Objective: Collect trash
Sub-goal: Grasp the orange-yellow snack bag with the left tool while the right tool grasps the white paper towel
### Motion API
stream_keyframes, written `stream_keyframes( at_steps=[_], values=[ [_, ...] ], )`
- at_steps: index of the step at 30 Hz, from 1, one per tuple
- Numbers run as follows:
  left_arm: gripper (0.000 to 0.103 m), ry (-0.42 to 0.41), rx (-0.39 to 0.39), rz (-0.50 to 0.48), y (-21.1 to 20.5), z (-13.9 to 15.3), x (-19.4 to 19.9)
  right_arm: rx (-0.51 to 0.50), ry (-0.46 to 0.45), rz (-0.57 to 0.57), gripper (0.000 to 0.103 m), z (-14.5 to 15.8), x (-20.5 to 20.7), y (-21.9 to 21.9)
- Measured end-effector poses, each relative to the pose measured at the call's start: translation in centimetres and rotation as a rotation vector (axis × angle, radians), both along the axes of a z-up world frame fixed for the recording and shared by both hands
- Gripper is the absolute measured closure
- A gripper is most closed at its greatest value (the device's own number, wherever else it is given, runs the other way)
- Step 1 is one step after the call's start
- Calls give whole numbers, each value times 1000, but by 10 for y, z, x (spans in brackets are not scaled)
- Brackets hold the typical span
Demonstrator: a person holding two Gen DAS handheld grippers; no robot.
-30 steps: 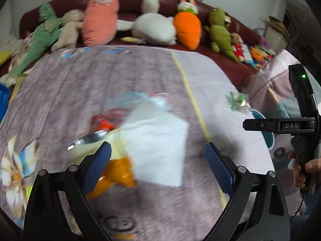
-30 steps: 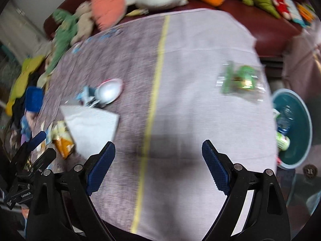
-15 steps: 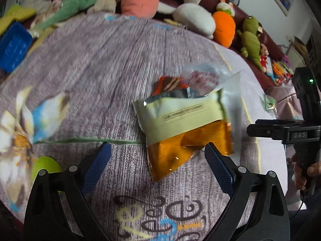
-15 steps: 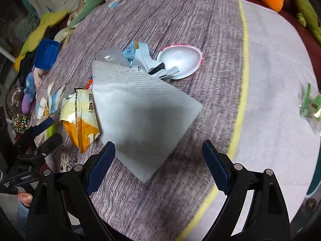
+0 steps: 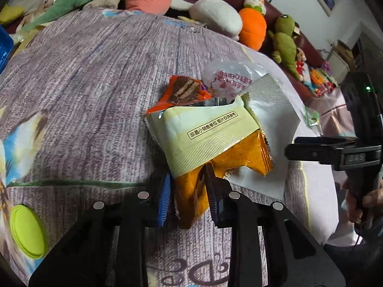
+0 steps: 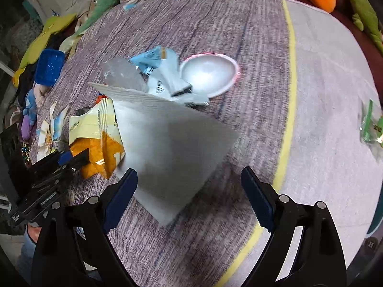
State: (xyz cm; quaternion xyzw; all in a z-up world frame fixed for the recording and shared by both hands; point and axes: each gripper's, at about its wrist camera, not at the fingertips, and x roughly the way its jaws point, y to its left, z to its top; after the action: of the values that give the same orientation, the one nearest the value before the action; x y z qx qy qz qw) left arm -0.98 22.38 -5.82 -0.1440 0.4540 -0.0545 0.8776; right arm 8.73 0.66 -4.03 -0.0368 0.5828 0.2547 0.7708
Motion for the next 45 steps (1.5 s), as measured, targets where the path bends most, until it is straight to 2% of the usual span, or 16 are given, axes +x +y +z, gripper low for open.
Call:
stream_keyframes(
  at_steps=[9,10,11,12,14,17,23,26,30,39,45],
  values=[
    [75,18,4,68,22,1,-8,-10,-52,78,19,-10,-3,25],
    [75,22,6,72,21,0,-8,-8,-59,84,21,-11,-4,27],
    [75,21,7,71,20,0,-7,-6,-63,89,40,-12,-6,28],
    [75,20,2,66,17,0,-7,-2,-62,96,65,-13,-8,29],
    [75,13,9,61,10,3,-8,8,-44,116,86,-14,-11,29],
    [75,3,13,59,3,10,-10,4,-71,116,88,-5,-18,21],
    [77,-32,-6,29,-17,29,-17,39,-65,46,88,14,-22,-23],
    [77,-50,-3,-2,-34,37,-16,59,-68,2,95,21,-23,-48],
    [77,-69,2,-61,-67,50,-12,116,-84,-77,96,37,-22,-86],
    [77,-96,-7,-193,-145,71,13,169,-154,-214,96,65,-17,-161],
    [77,-85,0,-300,-215,73,43,191,-186,-347,96,73,-15,-241]
  ],
)
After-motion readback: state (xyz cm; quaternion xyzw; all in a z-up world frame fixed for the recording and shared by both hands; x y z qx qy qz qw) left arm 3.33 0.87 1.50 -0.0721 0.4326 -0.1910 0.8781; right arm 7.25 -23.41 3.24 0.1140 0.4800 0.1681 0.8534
